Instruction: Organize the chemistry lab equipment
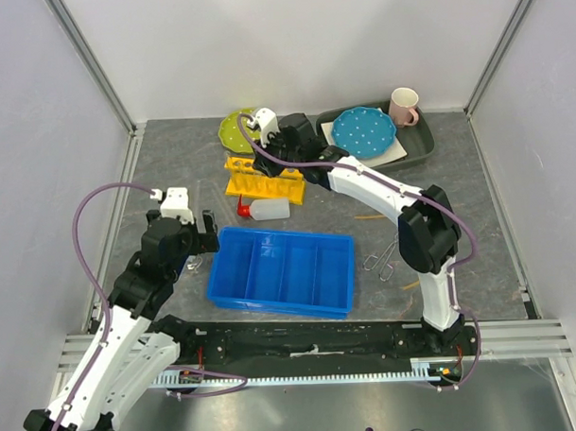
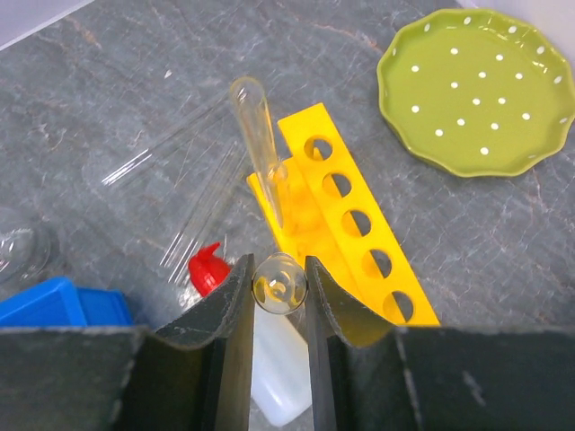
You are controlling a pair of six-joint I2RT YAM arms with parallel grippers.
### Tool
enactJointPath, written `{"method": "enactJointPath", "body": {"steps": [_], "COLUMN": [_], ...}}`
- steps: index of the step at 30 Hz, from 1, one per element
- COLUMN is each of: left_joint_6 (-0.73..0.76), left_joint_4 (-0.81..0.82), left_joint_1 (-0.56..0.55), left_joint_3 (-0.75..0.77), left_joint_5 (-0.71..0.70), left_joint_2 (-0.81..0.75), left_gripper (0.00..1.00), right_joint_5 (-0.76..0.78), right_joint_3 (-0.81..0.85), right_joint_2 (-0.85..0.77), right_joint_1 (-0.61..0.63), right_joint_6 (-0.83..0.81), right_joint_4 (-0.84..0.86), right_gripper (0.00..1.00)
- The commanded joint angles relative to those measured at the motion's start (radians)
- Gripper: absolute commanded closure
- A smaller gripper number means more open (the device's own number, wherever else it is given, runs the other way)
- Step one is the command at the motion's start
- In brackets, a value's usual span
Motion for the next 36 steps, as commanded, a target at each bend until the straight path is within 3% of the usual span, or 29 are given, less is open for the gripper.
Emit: {"method": "enactJointPath", "body": {"steps": [1,28,36], "left_joint_6": [0.039,0.045,0.045], "left_joint_4": [0.092,0.102,0.103], "left_joint_1": [0.006,0.006,0.006], "left_joint_3": [-0.047,-0.056,-0.056], "left_joint_5": [-0.035,-0.049,-0.049], "left_joint_2": [-0.074,-0.093,-0.096], "left_gripper": [0.00,0.00,0.00], "right_joint_5": [0.039,0.088,0.094], "right_joint_3": [0.089,0.112,0.108], "right_joint_2": [0.053,0.180,0.214], "right_joint_1": [0.008,0.019,0.027], "right_joint_6": [-0.011,-0.042,-0.047], "right_joint_4": [0.080,0.103,0.106], "right_gripper": [0.79,0.76,0.71]}}
